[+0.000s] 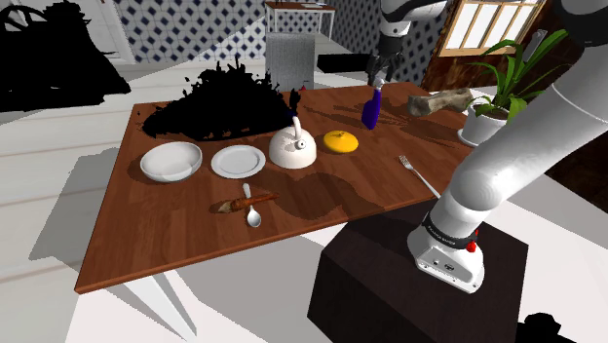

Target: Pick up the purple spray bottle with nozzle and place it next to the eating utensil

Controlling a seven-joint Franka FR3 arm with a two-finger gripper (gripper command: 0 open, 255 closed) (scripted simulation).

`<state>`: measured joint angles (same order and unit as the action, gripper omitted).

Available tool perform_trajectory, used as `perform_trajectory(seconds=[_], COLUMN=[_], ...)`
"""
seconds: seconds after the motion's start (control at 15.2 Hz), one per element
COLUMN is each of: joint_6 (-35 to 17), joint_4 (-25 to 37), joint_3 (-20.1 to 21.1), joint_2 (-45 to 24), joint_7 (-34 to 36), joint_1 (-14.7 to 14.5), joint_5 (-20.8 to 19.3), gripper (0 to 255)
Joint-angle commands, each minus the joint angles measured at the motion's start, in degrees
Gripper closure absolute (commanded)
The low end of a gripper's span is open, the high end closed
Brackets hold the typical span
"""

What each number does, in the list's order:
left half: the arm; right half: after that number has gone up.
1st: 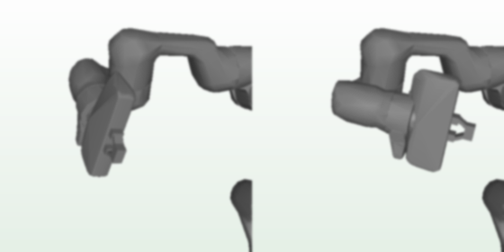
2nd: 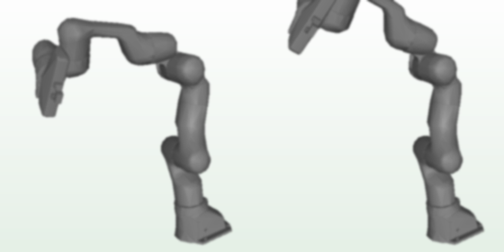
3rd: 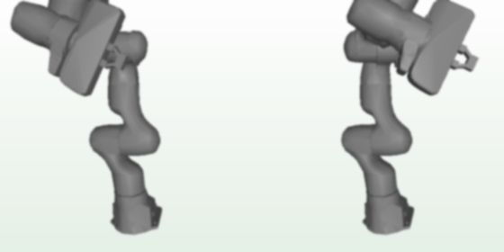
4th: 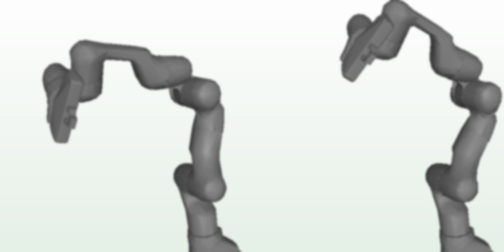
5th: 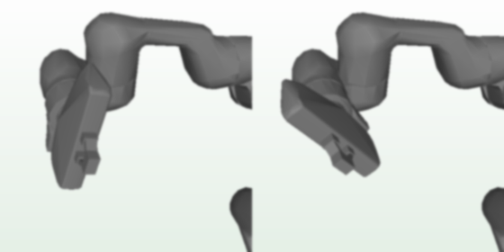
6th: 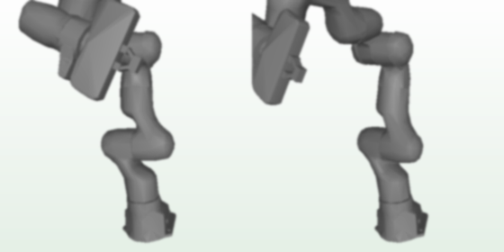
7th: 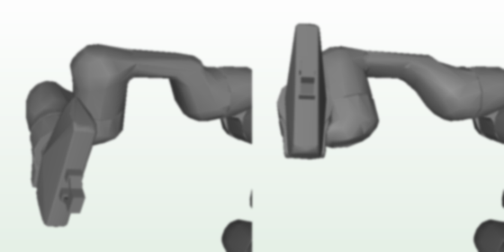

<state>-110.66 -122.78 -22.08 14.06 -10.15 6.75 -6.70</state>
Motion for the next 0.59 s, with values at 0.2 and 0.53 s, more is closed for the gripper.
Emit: perform_trajectory(seconds=[0.2,0.53], joint_6=[-2.02,-2.18], joint_4=[7.94,17.72], joint_3=[-4.3,-7.12], joint_2=[-9.96,-20.88], joint_7=[-5.42,-10.99], joint_1=[1.53,4.45], joint_5=[4.14,10.34], gripper=[0,0])
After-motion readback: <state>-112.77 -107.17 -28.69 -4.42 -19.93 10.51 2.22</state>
